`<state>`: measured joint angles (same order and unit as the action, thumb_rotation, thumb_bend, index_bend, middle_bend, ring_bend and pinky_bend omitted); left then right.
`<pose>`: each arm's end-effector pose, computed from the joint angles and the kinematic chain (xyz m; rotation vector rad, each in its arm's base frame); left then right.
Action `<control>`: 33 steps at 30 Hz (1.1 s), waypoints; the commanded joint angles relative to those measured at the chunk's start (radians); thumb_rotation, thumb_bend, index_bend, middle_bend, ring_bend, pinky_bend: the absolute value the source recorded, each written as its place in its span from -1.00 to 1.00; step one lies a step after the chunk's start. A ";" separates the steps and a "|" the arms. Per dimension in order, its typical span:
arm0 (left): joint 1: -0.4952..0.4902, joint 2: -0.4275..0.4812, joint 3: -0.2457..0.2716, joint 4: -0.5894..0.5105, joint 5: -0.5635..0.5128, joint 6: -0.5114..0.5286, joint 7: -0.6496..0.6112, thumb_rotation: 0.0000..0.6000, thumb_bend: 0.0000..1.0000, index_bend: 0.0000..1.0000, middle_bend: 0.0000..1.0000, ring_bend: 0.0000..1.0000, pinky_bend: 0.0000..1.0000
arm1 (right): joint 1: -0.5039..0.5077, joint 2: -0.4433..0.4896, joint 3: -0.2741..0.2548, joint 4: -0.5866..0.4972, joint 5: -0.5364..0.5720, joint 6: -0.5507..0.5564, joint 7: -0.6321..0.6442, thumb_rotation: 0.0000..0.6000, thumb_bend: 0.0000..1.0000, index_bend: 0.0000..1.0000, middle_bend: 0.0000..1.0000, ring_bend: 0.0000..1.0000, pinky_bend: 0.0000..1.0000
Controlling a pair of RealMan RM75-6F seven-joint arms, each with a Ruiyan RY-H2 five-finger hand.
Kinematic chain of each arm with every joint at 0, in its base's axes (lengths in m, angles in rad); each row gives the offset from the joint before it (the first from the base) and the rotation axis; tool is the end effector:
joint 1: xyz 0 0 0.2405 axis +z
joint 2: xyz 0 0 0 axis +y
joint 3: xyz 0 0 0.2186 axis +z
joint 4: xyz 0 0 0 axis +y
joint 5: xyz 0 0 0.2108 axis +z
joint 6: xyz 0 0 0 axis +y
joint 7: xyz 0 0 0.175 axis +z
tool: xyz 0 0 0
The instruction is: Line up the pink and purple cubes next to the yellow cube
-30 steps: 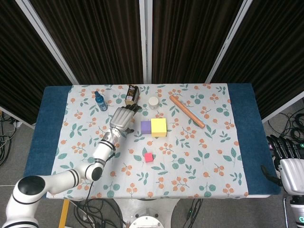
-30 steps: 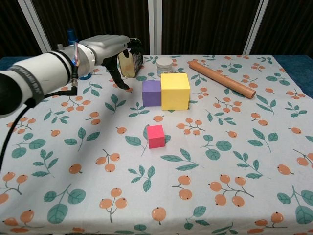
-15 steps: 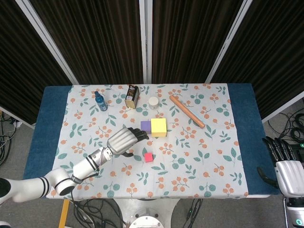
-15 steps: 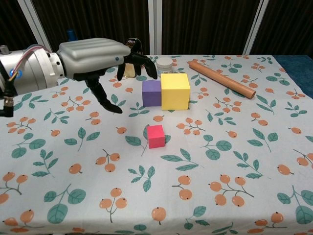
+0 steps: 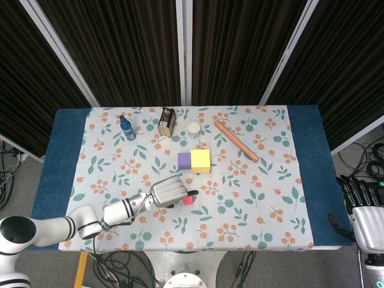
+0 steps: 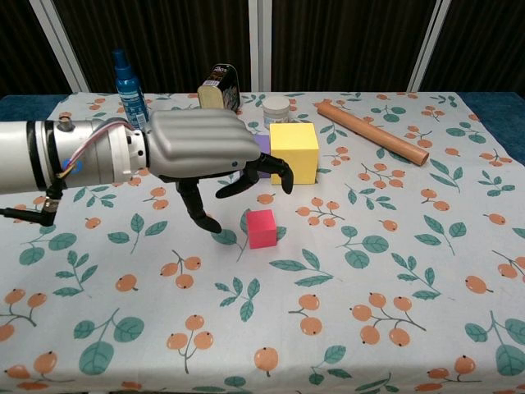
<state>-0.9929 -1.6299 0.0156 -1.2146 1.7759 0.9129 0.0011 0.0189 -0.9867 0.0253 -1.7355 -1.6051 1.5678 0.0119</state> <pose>-0.0457 0.3094 -0.0866 -2.5170 -0.2895 -1.0378 -0.2570 -0.1850 0.1693 1.4063 -0.8620 0.9529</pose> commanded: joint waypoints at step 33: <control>0.026 -0.119 -0.021 0.147 -0.152 0.021 -0.144 1.00 -0.62 0.17 0.68 0.68 0.78 | 0.007 0.002 0.011 0.005 0.019 -0.018 0.007 1.00 -0.55 -1.00 -0.98 -1.00 -0.95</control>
<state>-0.9904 -1.7706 0.0134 -1.0388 1.6573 0.9257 -0.1285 0.0255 -0.9847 0.0366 -1.7306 -1.5857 1.5502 0.0186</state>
